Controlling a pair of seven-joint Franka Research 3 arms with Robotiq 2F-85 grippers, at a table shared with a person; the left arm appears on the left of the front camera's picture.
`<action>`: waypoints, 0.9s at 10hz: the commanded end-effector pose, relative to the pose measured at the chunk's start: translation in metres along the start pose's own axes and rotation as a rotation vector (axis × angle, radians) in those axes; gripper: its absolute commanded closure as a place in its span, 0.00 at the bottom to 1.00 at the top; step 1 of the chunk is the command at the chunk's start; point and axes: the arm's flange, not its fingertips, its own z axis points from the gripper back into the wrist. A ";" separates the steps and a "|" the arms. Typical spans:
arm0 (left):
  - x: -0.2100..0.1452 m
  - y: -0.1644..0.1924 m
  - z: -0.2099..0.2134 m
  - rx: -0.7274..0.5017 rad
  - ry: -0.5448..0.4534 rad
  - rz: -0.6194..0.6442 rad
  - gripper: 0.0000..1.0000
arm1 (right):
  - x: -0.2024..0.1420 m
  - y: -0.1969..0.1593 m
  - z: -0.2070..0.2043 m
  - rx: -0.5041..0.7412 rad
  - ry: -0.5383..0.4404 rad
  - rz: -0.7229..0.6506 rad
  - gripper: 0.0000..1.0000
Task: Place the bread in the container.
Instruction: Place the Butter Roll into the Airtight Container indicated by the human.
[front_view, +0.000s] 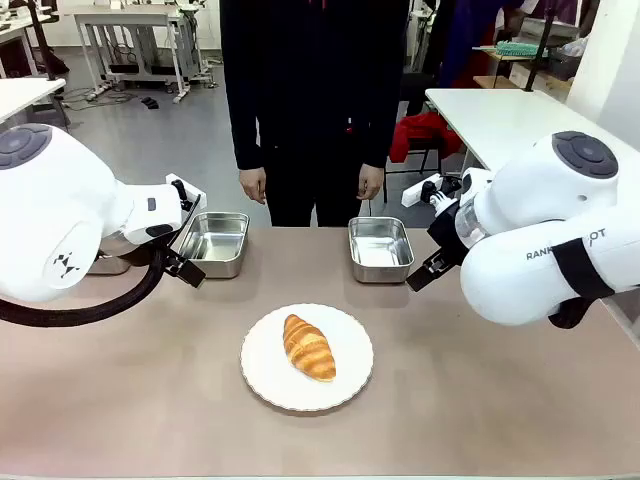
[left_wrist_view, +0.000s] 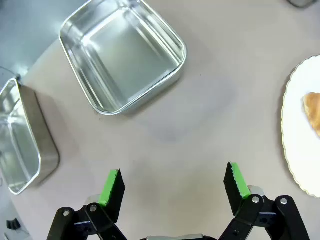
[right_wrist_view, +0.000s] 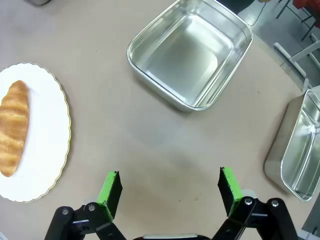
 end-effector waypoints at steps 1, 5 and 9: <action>0.000 0.000 0.000 0.000 0.000 0.000 0.00 | 0.000 0.000 0.000 0.000 -0.002 0.000 0.00; 0.000 0.000 0.000 0.000 0.000 0.000 0.00 | 0.000 0.000 0.000 0.000 -0.002 0.000 0.00; 0.000 0.000 0.000 0.000 0.000 0.000 0.00 | 0.000 0.000 0.000 0.000 -0.002 0.000 0.00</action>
